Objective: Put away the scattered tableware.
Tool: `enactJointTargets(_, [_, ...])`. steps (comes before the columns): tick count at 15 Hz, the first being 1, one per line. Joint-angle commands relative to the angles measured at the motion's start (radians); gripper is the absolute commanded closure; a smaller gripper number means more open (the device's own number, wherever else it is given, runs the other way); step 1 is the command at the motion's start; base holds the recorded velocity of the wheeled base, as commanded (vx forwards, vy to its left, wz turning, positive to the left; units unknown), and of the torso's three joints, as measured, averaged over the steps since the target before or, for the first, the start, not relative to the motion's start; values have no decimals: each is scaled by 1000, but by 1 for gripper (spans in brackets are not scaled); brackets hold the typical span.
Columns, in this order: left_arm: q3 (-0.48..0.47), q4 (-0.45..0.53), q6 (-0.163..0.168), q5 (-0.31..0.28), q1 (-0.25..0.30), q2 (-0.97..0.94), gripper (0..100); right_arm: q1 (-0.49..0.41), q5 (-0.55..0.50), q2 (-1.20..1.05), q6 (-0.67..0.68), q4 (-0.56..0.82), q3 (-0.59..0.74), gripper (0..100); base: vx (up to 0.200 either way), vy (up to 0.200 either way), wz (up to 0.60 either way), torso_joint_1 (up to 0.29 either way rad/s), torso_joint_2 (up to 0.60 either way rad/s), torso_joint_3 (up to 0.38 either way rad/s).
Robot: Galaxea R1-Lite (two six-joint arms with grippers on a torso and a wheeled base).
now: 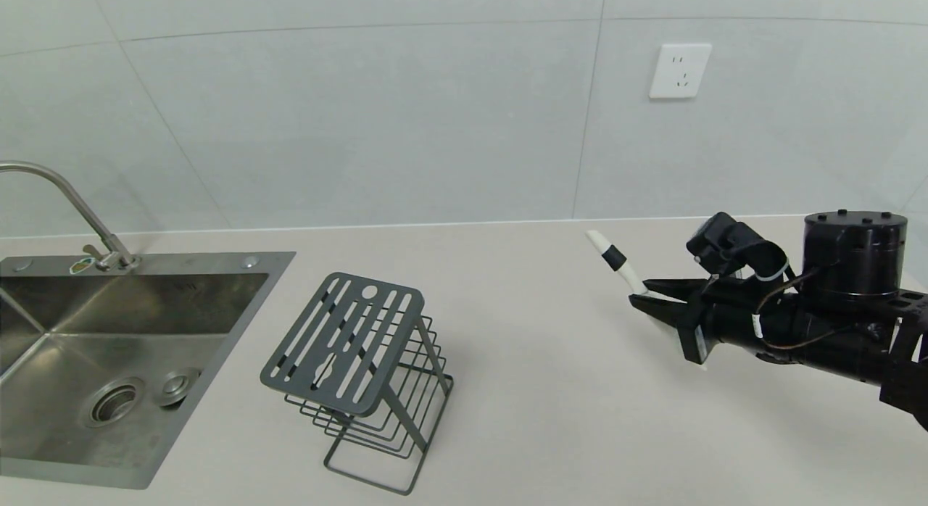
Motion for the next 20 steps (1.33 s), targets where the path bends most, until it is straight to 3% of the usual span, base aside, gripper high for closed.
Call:
enactJointTargets(1, [-108,-4,0,-54,-49,143,0,8,14,-21,-24,-1,-14,100,0,0,0,0,0,0])
enactJointTargets(4, [-180,-50,19,-159,-127,327,0,17,11,-44,-41,-33,-26,100,0,0,0,0,0,0])
enactJointTargets(7, [-184,-281,63,-192,-189,596,0,46,8,-49,-39,-38,-89,100,0,0,0,0,0,0])
enactJointTargets(9, [-194,-531,208,-240,-308,817,0,132,1,-36,-36,-96,-76,100,0,0,0,0,0,0])
enactJointTargets(10, [-204,-613,255,-271,-350,901,0,170,-2,-33,-33,-150,-52,100,0,0,0,0,0,0])
enactJointTargets(11, [-201,-656,277,-324,-365,958,0,207,-4,-33,-33,-170,-44,100,0,0,0,0,0,0])
enactJointTargets(14, [-194,-716,298,-432,-365,1041,0,218,7,-46,-35,-191,-43,100,0,0,0,0,0,0])
enactJointTargets(16, [-198,-739,298,-464,-365,1071,0,221,13,-58,-35,-193,-41,100,0,0,0,0,0,0])
enactJointTargets(18, [-204,-814,298,-514,-365,1146,0,249,45,-79,-36,-193,-30,100,0,0,0,0,0,0])
enactJointTargets(20, [-204,-920,297,-602,-367,1237,0,284,82,-93,-36,-193,-10,100,0,0,0,0,0,0])
